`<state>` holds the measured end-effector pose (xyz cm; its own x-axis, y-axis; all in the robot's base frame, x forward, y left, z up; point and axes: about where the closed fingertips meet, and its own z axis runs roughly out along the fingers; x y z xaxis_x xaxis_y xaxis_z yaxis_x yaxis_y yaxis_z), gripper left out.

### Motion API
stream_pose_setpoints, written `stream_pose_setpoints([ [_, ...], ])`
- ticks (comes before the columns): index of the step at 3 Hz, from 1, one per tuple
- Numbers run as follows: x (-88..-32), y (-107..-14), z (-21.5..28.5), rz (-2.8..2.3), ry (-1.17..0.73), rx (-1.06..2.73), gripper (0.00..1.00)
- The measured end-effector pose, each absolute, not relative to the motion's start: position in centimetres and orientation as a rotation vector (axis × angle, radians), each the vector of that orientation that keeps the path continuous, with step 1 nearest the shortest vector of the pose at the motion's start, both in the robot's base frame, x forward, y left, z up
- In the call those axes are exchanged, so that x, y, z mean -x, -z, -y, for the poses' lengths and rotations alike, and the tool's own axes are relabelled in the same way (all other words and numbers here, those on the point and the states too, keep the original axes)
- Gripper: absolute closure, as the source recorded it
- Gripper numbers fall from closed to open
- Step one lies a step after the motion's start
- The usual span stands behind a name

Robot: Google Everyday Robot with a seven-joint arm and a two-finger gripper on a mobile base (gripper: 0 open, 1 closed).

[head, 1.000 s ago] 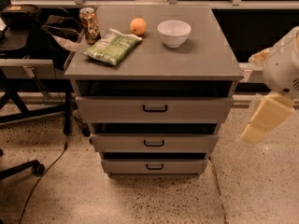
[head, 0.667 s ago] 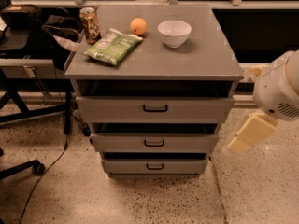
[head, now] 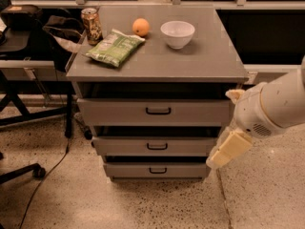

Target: Open middle drawer

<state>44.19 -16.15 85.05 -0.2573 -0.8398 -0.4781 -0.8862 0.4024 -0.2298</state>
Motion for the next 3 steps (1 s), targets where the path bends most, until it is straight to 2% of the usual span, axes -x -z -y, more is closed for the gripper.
stream_pose_setpoints([
  [1,-44.99,-82.13,15.27,-2.091,-0.23,1.541,0.0],
  [3,-44.5,-81.83,15.04,-2.094,-0.205,1.549,0.0],
])
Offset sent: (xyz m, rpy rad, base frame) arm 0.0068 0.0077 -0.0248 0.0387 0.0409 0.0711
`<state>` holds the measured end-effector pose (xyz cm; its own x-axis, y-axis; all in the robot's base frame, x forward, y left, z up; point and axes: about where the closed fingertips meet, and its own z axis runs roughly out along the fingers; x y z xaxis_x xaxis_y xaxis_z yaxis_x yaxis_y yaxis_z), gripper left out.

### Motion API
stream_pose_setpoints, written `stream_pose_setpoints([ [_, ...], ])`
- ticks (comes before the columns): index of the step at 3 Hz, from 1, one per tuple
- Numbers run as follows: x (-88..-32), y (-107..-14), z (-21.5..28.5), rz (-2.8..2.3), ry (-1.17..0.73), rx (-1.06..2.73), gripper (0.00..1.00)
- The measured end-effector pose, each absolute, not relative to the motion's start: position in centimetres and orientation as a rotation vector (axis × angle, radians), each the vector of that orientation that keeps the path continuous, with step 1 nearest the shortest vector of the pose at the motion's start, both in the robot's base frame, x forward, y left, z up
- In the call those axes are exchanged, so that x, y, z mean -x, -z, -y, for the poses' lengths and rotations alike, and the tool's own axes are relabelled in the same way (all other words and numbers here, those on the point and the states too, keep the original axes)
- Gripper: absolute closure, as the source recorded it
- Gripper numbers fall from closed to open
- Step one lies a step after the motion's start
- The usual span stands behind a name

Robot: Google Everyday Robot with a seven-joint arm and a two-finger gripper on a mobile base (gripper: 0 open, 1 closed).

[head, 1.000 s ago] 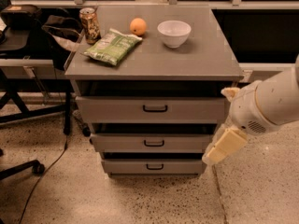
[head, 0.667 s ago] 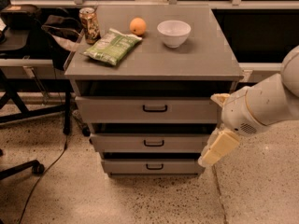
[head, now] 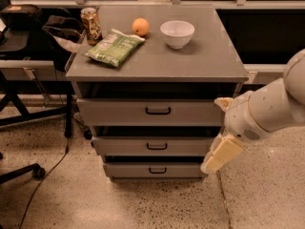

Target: Open middle drawer

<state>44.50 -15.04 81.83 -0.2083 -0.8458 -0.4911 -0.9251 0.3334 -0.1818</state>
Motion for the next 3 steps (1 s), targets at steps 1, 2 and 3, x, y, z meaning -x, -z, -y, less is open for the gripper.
stream_pose_setpoints([
  [1,-44.6,-77.5,14.0,-2.07,-0.278,1.487,0.0],
  [2,-45.6,-73.9,13.5,-2.053,-0.371,1.449,0.0],
  [3,-47.0,-69.4,13.2,-2.08,-0.46,1.413,0.0],
])
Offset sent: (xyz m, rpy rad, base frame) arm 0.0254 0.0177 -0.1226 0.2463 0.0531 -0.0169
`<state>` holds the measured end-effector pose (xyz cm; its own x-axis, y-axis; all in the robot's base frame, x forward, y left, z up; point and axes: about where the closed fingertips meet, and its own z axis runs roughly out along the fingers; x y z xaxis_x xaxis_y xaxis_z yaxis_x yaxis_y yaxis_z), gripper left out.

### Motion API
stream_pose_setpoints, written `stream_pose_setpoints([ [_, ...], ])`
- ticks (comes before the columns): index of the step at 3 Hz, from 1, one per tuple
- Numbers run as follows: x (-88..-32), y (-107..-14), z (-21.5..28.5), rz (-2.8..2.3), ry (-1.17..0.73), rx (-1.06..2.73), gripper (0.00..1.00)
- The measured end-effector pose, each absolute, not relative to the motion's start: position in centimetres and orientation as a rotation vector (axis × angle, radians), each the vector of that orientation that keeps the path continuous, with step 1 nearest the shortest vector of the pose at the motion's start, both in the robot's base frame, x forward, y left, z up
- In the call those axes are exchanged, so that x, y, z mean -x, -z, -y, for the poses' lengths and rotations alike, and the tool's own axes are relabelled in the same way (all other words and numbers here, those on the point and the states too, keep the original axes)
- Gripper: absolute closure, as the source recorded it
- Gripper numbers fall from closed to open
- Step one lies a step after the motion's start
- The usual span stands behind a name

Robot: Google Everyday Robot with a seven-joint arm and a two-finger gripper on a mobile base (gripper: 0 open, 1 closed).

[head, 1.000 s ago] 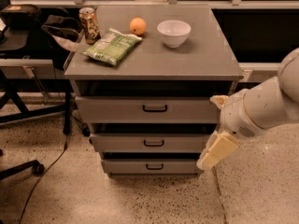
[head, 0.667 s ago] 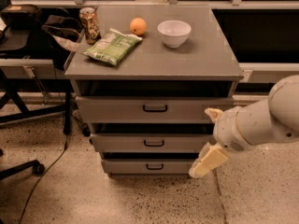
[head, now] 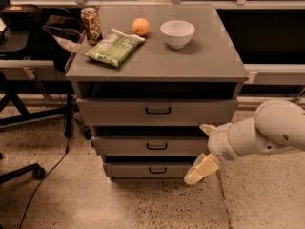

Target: Open middle drawer

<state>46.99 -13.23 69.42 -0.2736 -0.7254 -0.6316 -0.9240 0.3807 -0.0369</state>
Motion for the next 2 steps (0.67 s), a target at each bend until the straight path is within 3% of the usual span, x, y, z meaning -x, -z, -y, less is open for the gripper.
stream_pose_setpoints([
  [1,-46.98,-69.39,13.22,-2.081,-0.461,1.413,0.0],
  [2,-46.98,-69.39,13.22,-2.081,-0.461,1.413,0.19],
])
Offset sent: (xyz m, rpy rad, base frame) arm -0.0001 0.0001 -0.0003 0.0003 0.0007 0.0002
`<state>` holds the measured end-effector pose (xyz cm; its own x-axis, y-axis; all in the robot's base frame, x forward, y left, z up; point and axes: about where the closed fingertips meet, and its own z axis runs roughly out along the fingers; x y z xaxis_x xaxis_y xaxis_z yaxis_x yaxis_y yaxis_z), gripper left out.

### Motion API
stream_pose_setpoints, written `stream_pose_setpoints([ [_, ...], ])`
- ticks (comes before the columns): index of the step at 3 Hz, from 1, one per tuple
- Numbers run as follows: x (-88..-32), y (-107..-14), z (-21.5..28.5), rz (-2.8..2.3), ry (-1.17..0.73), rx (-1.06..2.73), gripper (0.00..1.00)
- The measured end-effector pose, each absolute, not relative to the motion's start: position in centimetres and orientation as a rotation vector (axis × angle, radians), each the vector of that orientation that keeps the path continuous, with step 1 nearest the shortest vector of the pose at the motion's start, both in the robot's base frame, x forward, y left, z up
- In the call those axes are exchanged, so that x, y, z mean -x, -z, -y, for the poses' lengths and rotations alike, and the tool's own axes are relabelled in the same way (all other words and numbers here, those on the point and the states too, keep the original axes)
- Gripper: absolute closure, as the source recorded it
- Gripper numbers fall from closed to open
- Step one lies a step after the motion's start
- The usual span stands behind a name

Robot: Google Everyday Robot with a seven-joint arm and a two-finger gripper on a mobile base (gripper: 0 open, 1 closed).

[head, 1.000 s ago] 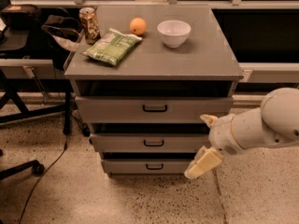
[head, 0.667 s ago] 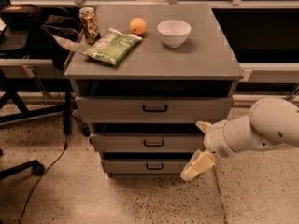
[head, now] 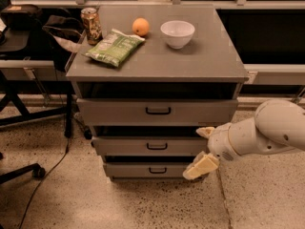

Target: Open middle drawer

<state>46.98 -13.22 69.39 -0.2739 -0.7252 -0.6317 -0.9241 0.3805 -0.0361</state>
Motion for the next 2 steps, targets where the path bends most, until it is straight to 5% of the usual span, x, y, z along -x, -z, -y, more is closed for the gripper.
stream_pose_setpoints([
  [2,-46.24,-68.43,12.45,-2.073,-0.514,1.38,0.73],
])
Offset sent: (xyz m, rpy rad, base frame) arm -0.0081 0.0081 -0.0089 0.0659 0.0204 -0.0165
